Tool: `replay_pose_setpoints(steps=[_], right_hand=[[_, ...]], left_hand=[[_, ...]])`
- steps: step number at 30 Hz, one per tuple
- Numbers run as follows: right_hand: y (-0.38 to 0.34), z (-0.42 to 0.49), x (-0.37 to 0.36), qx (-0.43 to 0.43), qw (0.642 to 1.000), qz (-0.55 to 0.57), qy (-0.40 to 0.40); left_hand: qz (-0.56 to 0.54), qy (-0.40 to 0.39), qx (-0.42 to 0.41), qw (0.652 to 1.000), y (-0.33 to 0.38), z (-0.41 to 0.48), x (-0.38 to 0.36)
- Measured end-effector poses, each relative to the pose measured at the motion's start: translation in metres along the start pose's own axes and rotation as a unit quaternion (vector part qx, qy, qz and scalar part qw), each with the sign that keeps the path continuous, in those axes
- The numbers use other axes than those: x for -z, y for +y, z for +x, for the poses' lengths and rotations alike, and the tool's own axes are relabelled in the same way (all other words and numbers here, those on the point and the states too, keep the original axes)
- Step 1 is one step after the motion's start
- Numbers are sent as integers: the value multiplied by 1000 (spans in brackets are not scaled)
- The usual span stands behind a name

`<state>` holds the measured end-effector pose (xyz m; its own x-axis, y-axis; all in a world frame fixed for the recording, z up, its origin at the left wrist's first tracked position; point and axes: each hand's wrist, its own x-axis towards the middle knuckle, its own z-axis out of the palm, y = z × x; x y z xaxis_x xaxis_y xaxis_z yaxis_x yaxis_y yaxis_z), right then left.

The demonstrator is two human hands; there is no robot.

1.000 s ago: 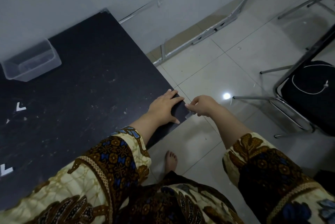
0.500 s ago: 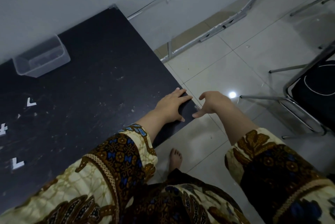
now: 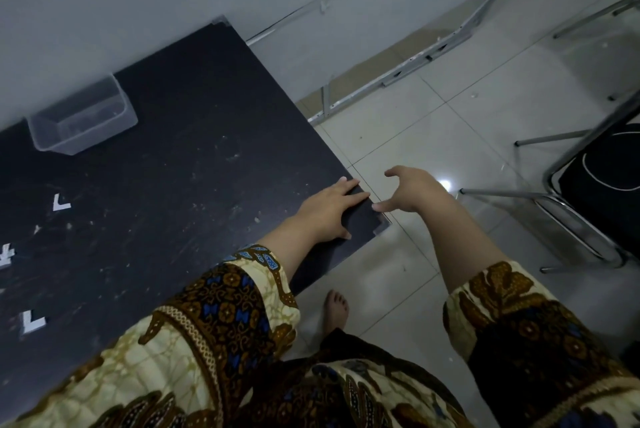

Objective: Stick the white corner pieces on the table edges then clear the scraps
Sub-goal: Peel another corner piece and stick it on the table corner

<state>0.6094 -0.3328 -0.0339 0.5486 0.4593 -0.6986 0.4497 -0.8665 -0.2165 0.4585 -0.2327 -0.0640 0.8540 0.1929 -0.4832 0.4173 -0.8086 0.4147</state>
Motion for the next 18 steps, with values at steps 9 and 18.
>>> replay_pose_setpoints(steps=[9,18], right_hand=[[-14,-11,-5,-30,994,-100,12],[-123,-37,-43,53,985,-143,75]], left_hand=[[-120,30,9,992,-15,-11,11],[-306,191,129,924,-86,-86,11]])
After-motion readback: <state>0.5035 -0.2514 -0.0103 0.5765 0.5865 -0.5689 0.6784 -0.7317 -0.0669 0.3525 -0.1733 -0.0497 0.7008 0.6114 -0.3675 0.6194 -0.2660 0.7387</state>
